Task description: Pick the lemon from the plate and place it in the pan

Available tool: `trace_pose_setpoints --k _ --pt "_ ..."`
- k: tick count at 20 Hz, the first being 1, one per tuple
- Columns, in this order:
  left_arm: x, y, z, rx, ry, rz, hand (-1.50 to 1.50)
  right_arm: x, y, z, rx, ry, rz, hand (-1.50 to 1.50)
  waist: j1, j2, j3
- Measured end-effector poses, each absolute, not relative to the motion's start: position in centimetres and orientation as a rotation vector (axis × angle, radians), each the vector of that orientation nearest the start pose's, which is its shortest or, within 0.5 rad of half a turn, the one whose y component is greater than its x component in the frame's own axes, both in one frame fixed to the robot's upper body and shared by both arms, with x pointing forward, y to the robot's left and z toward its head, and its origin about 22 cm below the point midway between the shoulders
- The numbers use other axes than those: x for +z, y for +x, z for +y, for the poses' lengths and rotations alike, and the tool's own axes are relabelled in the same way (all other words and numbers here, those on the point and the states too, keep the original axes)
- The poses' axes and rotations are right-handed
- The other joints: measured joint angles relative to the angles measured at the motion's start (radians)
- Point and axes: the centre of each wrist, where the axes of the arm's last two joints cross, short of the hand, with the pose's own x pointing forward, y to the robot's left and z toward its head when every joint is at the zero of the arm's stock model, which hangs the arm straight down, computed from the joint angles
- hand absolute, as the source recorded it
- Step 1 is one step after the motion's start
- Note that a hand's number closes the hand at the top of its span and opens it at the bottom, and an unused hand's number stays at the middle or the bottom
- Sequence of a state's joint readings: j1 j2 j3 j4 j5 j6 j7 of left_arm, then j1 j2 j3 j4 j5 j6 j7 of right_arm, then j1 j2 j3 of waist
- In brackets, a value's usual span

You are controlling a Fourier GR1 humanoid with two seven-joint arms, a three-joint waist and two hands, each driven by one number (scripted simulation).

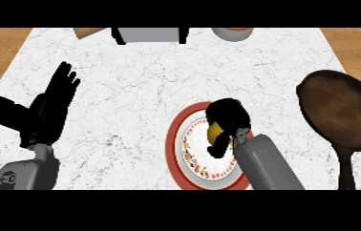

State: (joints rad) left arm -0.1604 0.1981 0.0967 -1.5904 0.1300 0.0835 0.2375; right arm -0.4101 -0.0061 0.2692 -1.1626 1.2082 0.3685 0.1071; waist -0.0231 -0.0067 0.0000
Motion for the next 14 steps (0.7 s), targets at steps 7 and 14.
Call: trace_pose_setpoints --k 7,14 --pt "6.3 28.0 28.1 0.063 0.121 -1.517 0.0 3.4 33.3 -15.2 1.037 -1.005 -0.966 1.5 0.002 -0.001 -0.001" --pt "5.7 28.2 27.3 0.052 0.11 -1.514 0.0 11.1 33.7 -12.6 0.849 -1.416 -1.025 1.5 0.011 0.0 -0.001"
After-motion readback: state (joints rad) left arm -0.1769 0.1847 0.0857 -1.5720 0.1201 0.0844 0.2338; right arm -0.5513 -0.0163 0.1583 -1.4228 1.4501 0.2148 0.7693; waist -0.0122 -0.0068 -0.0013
